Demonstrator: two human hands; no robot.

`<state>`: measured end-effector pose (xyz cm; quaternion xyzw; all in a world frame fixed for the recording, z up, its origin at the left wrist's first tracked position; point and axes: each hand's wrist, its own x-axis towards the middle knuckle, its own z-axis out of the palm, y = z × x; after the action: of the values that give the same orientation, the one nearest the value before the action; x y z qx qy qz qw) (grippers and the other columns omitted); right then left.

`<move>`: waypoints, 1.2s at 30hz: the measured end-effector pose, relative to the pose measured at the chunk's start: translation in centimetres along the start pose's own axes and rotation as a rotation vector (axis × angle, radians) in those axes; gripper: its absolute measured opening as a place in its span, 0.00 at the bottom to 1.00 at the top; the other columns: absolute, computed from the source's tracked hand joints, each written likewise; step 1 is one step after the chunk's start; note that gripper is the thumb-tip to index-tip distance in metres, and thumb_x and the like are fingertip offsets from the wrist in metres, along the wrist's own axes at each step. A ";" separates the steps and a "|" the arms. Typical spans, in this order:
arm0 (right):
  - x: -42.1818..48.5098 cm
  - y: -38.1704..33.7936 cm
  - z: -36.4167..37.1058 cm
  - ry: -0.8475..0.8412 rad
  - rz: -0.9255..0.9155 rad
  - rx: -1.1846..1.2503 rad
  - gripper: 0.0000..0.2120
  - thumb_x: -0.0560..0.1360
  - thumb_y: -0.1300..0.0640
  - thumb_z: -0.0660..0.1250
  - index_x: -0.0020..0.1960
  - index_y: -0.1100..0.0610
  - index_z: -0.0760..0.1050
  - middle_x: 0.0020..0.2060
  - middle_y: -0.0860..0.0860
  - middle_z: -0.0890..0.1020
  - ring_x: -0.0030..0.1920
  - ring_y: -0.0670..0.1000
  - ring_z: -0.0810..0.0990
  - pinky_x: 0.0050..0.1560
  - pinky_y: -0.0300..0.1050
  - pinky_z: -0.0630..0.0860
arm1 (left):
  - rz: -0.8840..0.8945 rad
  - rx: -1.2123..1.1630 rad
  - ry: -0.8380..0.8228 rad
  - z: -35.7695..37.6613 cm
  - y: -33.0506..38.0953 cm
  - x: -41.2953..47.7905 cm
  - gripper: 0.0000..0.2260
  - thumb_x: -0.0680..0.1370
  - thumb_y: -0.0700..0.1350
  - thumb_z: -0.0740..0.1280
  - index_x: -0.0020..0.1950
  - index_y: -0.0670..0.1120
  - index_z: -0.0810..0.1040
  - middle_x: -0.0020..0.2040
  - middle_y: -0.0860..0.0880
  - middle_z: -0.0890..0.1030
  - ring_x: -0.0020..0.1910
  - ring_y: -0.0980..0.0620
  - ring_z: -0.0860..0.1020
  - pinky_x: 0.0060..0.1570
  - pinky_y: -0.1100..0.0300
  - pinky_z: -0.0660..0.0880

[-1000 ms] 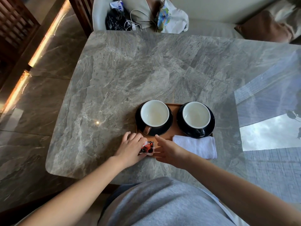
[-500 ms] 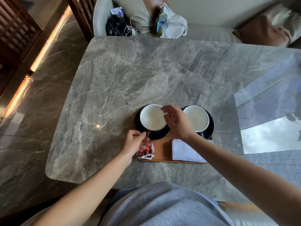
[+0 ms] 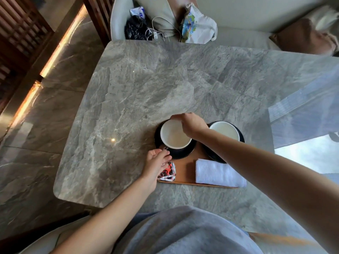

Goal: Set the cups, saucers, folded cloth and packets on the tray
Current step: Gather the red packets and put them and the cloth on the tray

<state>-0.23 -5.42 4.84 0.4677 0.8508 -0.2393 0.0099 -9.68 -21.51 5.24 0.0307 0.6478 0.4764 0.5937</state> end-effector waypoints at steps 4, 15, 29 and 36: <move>-1.3 0.8 0.5 0.013 0.111 0.158 0.29 0.69 0.68 0.54 0.66 0.48 0.71 0.58 0.59 0.79 0.56 0.61 0.78 0.52 0.51 0.75 | 0.103 0.081 0.061 -0.4 1.8 1.6 0.08 0.79 0.42 0.61 0.57 0.44 0.67 0.57 0.44 0.77 0.55 0.48 0.77 0.58 0.53 0.71; -6.2 -0.1 4.3 -0.099 0.580 1.148 0.25 0.75 0.63 0.61 0.68 0.53 0.56 0.52 0.55 0.75 0.45 0.53 0.82 0.37 0.49 0.83 | 0.329 0.405 0.017 2.2 4.3 6.6 0.19 0.75 0.30 0.57 0.63 0.41 0.72 0.63 0.43 0.76 0.59 0.51 0.73 0.53 0.65 0.68; -6.0 0.6 3.9 0.030 0.519 1.079 0.22 0.78 0.56 0.60 0.71 0.48 0.62 0.59 0.51 0.72 0.58 0.53 0.74 0.39 0.50 0.83 | 0.264 0.666 -0.331 1.2 7.1 7.9 0.19 0.80 0.35 0.56 0.70 0.45 0.69 0.67 0.44 0.73 0.59 0.51 0.71 0.62 0.52 0.67; -6.5 -0.1 4.0 0.028 0.507 1.070 0.21 0.79 0.56 0.58 0.71 0.49 0.62 0.60 0.52 0.72 0.58 0.54 0.73 0.39 0.51 0.83 | 0.208 0.651 -0.285 1.2 6.7 8.1 0.17 0.80 0.40 0.56 0.67 0.53 0.71 0.62 0.48 0.76 0.55 0.50 0.73 0.47 0.56 0.72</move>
<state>2.48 -12.28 2.94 0.5995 0.4737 -0.6190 -0.1818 -14.63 -12.23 3.84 0.3496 0.6696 0.2941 0.5856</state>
